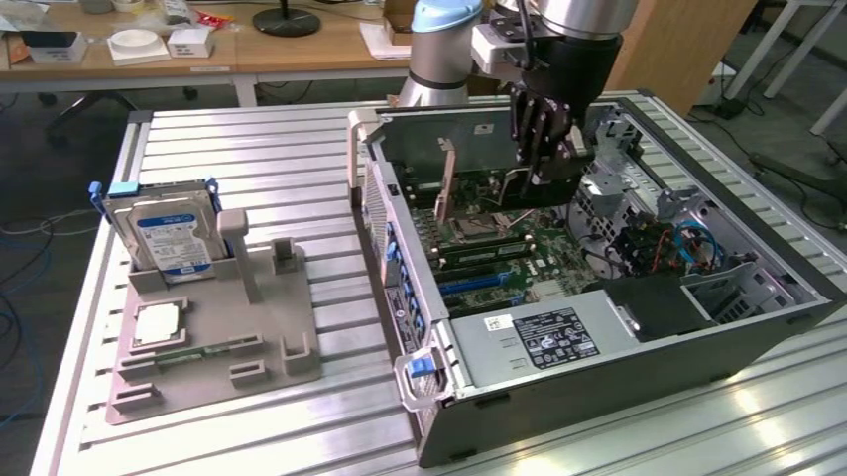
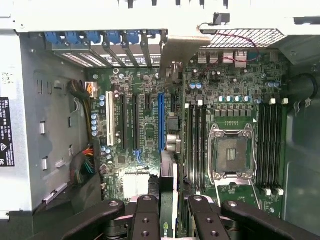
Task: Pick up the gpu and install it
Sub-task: 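Insert the gpu into the slot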
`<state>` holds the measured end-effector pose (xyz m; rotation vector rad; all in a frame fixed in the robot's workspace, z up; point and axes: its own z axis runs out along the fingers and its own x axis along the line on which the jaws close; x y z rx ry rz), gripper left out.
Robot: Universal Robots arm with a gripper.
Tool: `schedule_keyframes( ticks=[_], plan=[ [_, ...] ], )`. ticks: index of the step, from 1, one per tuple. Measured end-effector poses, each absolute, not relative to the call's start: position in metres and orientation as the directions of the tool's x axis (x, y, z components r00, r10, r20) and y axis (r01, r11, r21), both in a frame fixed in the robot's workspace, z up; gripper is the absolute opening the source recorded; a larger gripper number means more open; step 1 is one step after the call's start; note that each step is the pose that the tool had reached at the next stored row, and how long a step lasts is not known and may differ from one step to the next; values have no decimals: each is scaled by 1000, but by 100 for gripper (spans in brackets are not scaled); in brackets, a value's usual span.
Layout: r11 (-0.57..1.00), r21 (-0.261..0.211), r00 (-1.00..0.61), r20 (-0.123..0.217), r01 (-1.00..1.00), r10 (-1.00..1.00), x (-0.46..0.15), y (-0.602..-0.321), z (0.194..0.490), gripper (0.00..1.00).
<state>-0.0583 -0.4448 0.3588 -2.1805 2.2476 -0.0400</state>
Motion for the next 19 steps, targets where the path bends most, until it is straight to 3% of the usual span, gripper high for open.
schedule_keyframes(
  ticks=[19],
  plan=[
    [30,-28,-30,4,-999,-1000,-66,-445,343,27]
  ],
)
